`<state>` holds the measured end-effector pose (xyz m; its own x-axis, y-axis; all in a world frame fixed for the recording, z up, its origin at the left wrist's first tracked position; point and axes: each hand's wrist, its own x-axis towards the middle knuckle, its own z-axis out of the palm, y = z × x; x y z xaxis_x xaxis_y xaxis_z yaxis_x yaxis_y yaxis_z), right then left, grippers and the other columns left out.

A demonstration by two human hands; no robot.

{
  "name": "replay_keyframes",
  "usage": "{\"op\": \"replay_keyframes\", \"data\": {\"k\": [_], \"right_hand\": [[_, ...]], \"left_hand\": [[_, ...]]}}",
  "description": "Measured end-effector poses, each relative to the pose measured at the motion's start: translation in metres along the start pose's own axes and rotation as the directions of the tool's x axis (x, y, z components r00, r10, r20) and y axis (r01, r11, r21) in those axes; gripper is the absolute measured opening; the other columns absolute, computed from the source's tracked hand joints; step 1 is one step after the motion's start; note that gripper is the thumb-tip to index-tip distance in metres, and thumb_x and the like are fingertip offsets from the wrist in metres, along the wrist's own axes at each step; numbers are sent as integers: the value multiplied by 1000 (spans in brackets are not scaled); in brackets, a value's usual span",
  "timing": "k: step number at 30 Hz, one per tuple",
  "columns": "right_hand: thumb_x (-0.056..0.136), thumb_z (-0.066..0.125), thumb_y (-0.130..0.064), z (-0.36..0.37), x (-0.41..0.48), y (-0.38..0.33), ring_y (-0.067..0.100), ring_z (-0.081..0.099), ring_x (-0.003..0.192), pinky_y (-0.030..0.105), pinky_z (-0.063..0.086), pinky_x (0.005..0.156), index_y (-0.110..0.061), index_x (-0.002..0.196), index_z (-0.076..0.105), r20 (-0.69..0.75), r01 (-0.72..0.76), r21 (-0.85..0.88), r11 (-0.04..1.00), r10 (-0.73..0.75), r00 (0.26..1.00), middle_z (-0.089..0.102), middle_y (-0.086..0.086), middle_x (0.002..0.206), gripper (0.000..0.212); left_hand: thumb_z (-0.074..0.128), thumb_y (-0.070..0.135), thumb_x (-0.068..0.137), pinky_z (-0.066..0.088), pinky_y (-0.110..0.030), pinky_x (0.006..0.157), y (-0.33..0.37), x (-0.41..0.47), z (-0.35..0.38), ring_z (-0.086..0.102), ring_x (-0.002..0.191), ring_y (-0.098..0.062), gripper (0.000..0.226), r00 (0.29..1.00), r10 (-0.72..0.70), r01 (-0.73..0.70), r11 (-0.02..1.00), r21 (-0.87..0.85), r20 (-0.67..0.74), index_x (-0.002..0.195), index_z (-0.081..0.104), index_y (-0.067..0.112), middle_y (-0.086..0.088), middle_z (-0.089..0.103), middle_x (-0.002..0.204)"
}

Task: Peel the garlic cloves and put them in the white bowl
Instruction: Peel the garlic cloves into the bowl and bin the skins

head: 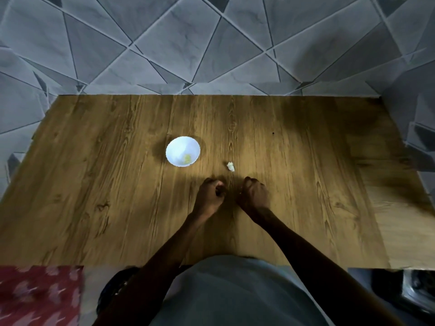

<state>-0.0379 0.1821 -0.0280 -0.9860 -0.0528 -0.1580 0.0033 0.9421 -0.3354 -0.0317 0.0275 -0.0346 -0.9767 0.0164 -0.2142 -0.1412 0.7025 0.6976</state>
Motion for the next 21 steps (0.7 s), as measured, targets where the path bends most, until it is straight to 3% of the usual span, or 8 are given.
{"op": "replay_keyframes", "data": {"k": [3, 6, 8, 10, 12, 14, 17, 21], "right_hand": [[92, 62, -20, 3, -3, -1, 25, 62, 103, 30, 50, 85, -5, 126, 53, -12, 39, -29, 999, -40, 999, 63, 12, 117, 37], [93, 64, -21, 0, 2, 7, 18, 65, 89, 25, 50, 72, -8, 115, 61, -17, 3, 60, 998, -2, 1000, 67, 8, 106, 27], [91, 67, -16, -7, 7, 14, 15, 66, 79, 24, 52, 66, -8, 99, 68, 42, -54, 208, 977, 46, 998, 72, 6, 96, 12], [87, 70, -6, -11, 6, 22, 16, 70, 78, 26, 57, 70, -6, 86, 73, 58, -33, 412, 911, 10, 998, 74, 7, 89, 3], [86, 70, -2, -15, -4, 23, 16, 71, 81, 27, 58, 73, -6, 84, 74, 48, -15, 522, 853, -11, 999, 75, 7, 88, 6], [86, 70, -3, -15, -10, 21, 15, 69, 81, 25, 57, 72, -8, 86, 74, 79, -74, 603, 794, 33, 996, 74, 5, 88, 6], [86, 72, -6, -17, -14, 14, 16, 70, 79, 28, 59, 70, -7, 87, 73, 108, -116, 663, 740, 60, 992, 73, 5, 84, 2], [81, 77, -9, -25, -15, 9, 6, 70, 70, 20, 58, 64, -8, 84, 74, 149, -123, 737, 664, 18, 989, 73, 0, 77, 4]], "left_hand": [[69, 12, 86, 52, -24, 82, 0, -3, -1, 64, 93, -12, 24, 1000, -12, 12, 1000, -20, 11, 110, 69, 14, -3, 67, 110], [69, 13, 87, 47, -15, 79, -1, -4, -5, 64, 94, -10, 23, 998, -43, 45, 996, -75, 34, 111, 69, 13, -2, 69, 109], [68, 15, 89, 42, -6, 75, -1, -6, -7, 62, 97, -6, 23, 996, -60, 68, 990, -125, 62, 112, 69, 14, 3, 69, 109], [68, 18, 90, 41, -1, 72, 2, -10, -9, 62, 95, -4, 23, 993, -68, 87, 974, -209, 97, 112, 71, 16, 6, 69, 106], [69, 20, 89, 47, -9, 79, 5, -12, -8, 65, 96, -8, 22, 987, -67, 113, 938, -328, 148, 110, 72, 18, 5, 71, 106], [72, 24, 87, 54, -26, 89, 8, -13, -6, 67, 98, -11, 18, 984, -70, 132, 907, -400, 166, 105, 74, 22, 6, 73, 102], [78, 24, 80, 56, -43, 90, 13, -15, -4, 70, 93, -19, 10, 985, -93, 153, 859, -488, 146, 90, 76, 28, 4, 75, 91], [75, 7, 82, 58, -41, 86, 20, -17, -7, 72, 85, -20, 12, 985, -122, 170, 811, -560, 122, 92, 75, 13, -7, 75, 89]]}}
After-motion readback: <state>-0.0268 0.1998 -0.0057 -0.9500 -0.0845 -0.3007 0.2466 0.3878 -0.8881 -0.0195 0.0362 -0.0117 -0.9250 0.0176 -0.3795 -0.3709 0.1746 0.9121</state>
